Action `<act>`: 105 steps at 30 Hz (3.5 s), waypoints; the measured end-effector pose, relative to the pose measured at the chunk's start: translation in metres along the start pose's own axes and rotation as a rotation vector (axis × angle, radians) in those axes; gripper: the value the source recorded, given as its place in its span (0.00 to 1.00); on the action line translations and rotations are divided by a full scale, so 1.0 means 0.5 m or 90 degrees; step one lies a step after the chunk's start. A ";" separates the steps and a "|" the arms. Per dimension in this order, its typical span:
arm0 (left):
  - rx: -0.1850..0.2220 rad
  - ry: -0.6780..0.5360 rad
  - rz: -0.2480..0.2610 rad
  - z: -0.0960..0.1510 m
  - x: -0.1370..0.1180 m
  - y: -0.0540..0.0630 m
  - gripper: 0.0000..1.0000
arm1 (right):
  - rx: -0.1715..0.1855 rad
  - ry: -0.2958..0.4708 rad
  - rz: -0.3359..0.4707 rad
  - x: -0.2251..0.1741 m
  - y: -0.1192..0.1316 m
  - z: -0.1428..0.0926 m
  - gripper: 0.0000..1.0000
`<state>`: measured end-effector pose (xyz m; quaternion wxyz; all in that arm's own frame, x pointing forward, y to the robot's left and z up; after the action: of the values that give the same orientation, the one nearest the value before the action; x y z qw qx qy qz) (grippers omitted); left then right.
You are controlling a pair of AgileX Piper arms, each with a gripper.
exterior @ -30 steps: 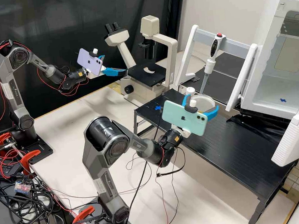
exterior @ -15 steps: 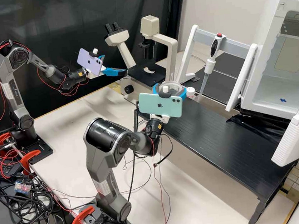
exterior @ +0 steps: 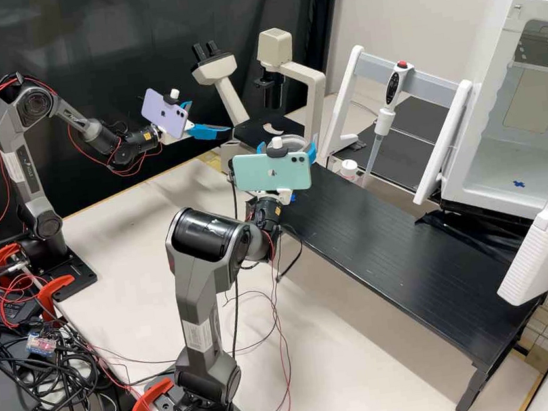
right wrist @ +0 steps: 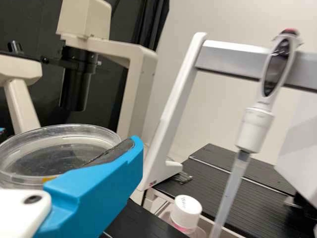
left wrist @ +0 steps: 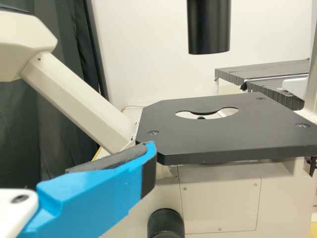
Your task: Move the petri dish to the microscope
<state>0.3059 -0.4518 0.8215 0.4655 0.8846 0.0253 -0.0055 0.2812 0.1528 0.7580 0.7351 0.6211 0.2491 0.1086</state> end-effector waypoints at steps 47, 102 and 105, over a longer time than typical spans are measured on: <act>0.000 0.000 0.000 0.000 0.000 0.000 1.00 | -0.133 0.050 -0.047 0.138 -0.082 -0.127 0.00; 0.000 0.000 0.000 0.000 0.000 0.000 1.00 | 0.075 -0.119 -0.134 0.410 -0.133 -0.039 0.00; 0.000 0.000 0.000 0.000 0.000 0.000 1.00 | 0.076 -0.119 -0.138 0.410 -0.135 -0.041 0.00</act>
<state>0.3059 -0.4518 0.8215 0.4655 0.8846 0.0253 -0.0055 0.4353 0.2527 0.6430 0.7245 0.6403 0.2513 -0.0450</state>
